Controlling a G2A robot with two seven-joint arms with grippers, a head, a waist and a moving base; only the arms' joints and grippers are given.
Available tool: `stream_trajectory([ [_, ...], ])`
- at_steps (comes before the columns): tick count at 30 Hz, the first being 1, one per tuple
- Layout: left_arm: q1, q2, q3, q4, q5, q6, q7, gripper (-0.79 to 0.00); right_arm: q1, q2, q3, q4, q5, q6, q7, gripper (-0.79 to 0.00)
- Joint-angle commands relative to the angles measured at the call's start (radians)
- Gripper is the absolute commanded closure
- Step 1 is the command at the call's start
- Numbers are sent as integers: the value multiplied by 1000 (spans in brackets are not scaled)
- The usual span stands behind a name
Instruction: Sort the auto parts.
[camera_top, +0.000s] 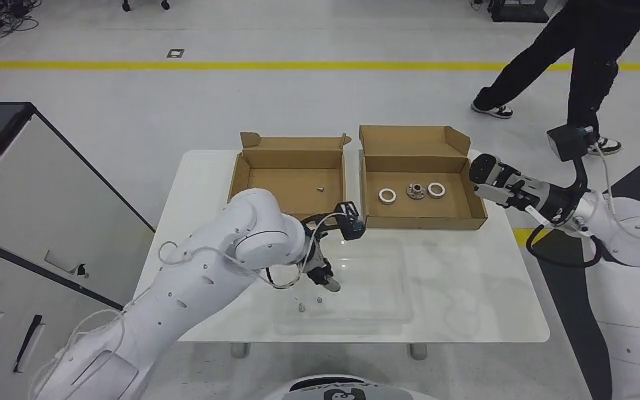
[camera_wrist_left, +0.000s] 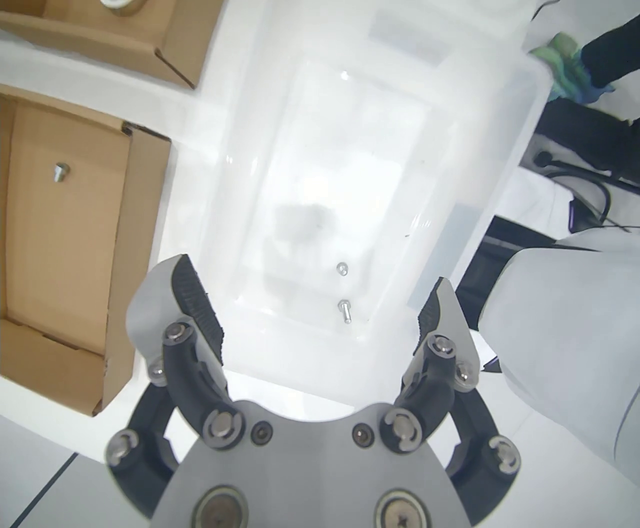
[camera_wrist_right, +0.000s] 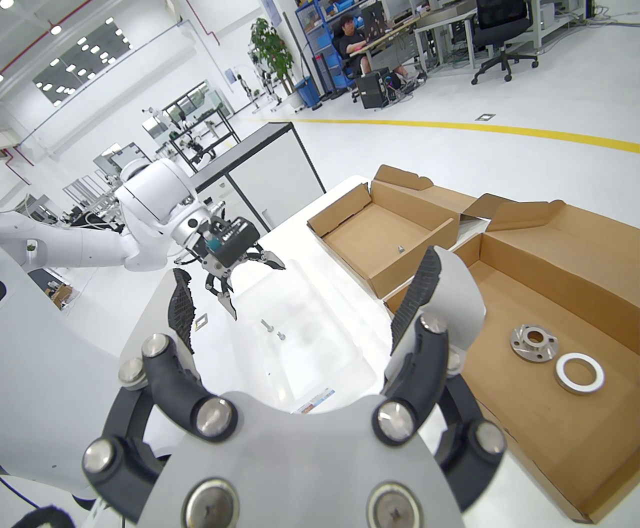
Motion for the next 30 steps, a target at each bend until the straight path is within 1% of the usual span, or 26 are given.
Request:
stream_trajectory([
  [1, -29, 0, 49, 35, -5, -1, 1, -785, 0, 0, 0, 0, 0, 0, 0, -785],
  [5, -76, 2, 123, 76, 9, 8, 1, -785, 0, 0, 0, 0, 0, 0, 0, -785],
  [13, -152, 15, 237, 81, -34, -1, 1, -785, 0, 0, 0, 0, 0, 0, 0, -785],
  [17, -181, 24, 278, 77, -61, 3, 1, -785, 0, 0, 0, 0, 0, 0, 0, -785],
  [19, -194, 29, 297, 76, -68, 8, 1, -717, 0, 0, 0, 0, 0, 0, 0, -785],
  [21, -205, 33, 313, 76, -81, 12, 1, -696, 0, 0, 0, 0, 0, 0, 0, -785],
  [22, -209, 34, 322, 78, -86, 12, 1, -628, 0, 0, 0, 0, 0, 0, 0, -785],
  [23, -214, 35, 327, 82, -94, 15, 1, -582, 0, 0, 0, 0, 0, 0, 0, -785],
  [24, -217, 35, 328, 85, -105, 21, 1, -566, 0, 0, 0, 0, 0, 0, 0, -785],
  [26, -225, 33, 339, 90, -111, 17, 1, -560, 0, 0, 0, 0, 0, 0, 0, -785],
  [30, -236, 27, 368, 114, -119, 17, 1, -486, 0, 0, 0, 0, 0, 0, 0, -785],
])
